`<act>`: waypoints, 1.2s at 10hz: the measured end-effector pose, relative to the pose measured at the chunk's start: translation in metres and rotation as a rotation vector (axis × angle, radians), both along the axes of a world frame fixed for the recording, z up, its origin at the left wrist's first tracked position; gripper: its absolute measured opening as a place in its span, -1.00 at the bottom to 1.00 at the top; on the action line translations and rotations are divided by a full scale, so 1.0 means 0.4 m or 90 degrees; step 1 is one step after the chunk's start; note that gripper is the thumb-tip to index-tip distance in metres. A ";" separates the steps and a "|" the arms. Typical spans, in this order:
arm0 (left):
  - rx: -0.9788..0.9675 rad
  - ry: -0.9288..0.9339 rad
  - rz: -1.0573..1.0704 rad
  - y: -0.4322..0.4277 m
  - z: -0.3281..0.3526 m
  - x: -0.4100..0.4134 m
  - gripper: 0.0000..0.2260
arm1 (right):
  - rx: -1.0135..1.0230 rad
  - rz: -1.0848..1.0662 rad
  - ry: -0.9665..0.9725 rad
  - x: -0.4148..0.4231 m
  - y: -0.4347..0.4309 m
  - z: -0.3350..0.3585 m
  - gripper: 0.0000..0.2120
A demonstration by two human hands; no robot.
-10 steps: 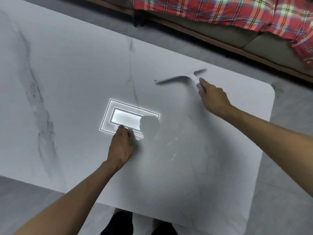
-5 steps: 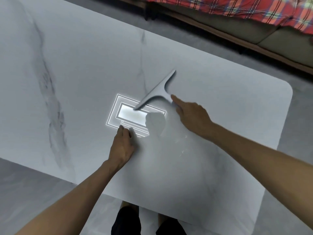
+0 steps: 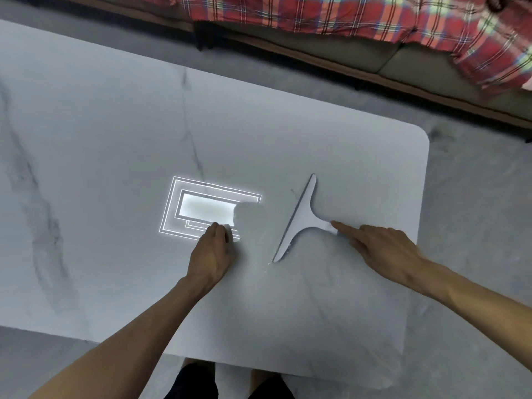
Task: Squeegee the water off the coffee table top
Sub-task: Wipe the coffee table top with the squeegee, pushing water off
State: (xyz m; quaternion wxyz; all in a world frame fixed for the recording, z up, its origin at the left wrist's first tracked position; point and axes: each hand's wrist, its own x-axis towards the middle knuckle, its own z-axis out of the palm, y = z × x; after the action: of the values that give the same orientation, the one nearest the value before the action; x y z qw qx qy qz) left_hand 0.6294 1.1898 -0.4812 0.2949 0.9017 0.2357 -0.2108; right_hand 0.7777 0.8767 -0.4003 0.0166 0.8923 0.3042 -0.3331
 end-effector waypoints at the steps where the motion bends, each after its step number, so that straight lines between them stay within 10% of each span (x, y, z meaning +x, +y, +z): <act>1: 0.019 -0.005 -0.064 -0.022 -0.020 0.066 -0.89 | 0.113 -0.133 -0.019 0.119 0.069 0.007 -0.58; 5: 0.016 0.195 -0.105 -0.084 -0.044 0.217 -0.52 | 0.125 -0.346 -0.078 0.413 0.307 -0.125 -0.53; 9: -0.029 0.209 -0.091 -0.080 -0.038 0.242 -0.50 | -0.015 -0.374 0.044 0.057 0.009 -0.008 -0.53; 12: 0.026 0.142 -0.128 -0.099 -0.060 0.195 -0.65 | 0.103 -0.424 -0.095 0.367 0.111 -0.034 -0.56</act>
State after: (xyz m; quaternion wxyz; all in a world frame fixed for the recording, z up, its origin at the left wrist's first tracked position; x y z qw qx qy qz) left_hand 0.7073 1.1503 -0.5050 0.2260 0.8973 0.1800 -0.3336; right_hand 0.9247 0.9213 -0.4137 -0.1413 0.9630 0.0198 -0.2286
